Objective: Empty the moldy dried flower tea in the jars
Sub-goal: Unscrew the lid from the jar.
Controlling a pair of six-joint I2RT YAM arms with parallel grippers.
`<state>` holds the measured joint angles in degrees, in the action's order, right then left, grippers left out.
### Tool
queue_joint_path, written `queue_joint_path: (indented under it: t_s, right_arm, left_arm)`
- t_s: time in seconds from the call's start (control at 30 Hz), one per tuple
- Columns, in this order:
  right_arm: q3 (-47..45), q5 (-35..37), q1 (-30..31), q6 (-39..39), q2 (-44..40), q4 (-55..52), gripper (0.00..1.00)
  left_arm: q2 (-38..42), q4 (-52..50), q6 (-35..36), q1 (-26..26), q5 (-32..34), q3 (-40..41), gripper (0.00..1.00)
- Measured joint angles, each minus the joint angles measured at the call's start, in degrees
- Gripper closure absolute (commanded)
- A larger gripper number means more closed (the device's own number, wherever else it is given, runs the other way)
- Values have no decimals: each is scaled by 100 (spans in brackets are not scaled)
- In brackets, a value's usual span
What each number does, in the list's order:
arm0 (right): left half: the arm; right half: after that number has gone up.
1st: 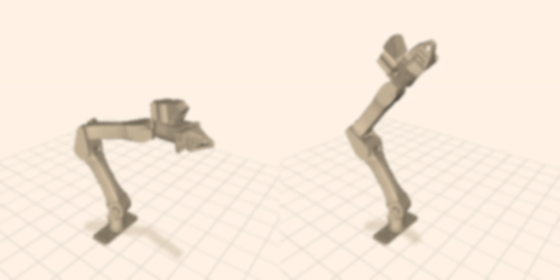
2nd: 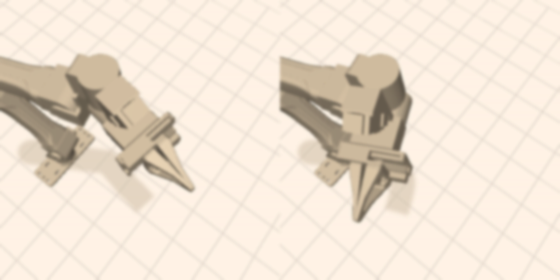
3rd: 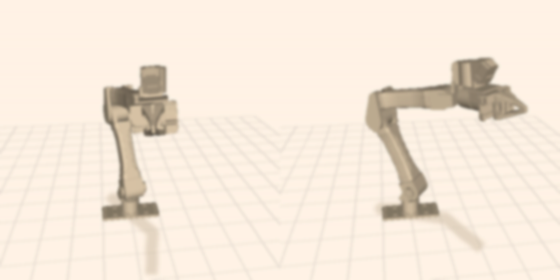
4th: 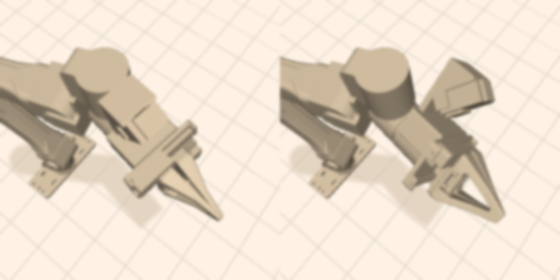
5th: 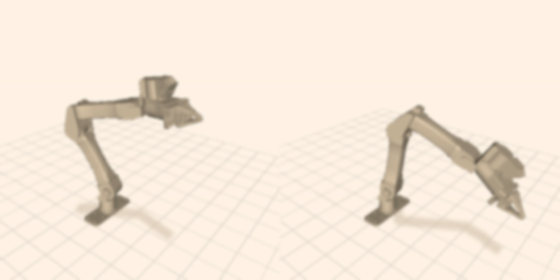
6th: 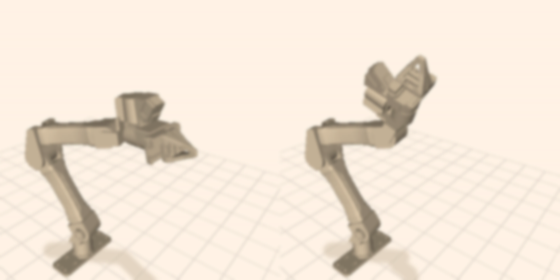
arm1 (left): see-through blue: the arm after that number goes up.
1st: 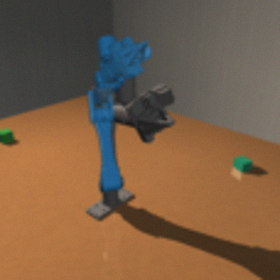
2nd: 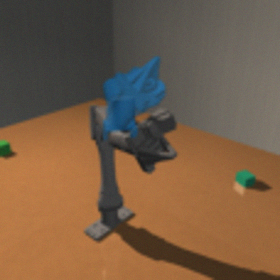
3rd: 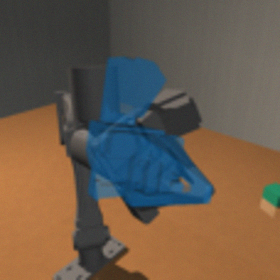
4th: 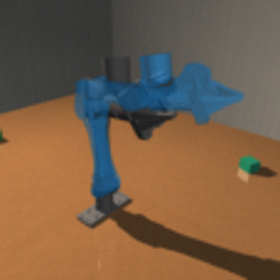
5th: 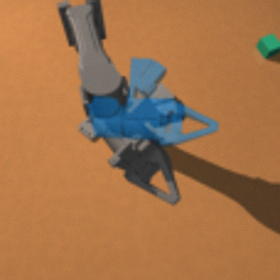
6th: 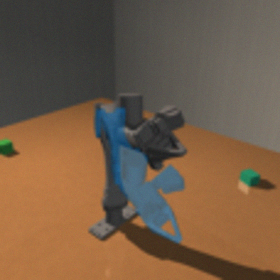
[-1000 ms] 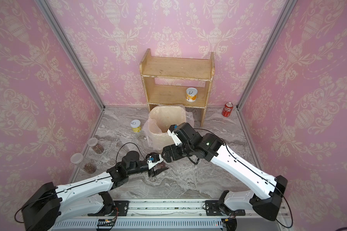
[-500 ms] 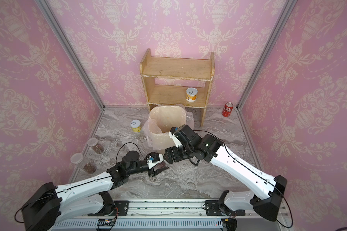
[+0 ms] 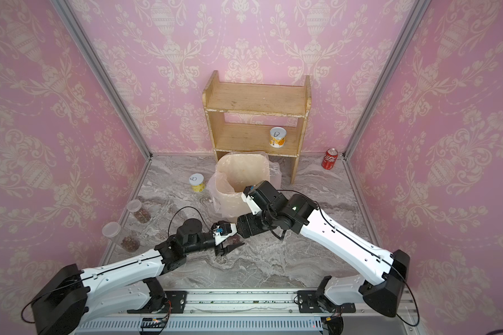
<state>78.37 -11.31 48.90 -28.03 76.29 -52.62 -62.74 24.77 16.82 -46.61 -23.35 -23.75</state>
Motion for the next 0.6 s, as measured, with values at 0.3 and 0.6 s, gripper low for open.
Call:
queue_joint_path:
  t_s: [0.3, 0.6]
  right_arm:
    - [11, -90, 7, 315, 85, 37, 45]
    - [201, -175, 160, 2837, 181, -302, 52]
  left_arm:
    - [0, -35, 2, 0, 26, 2, 68]
    - [-44, -55, -44, 11, -363, 15, 68]
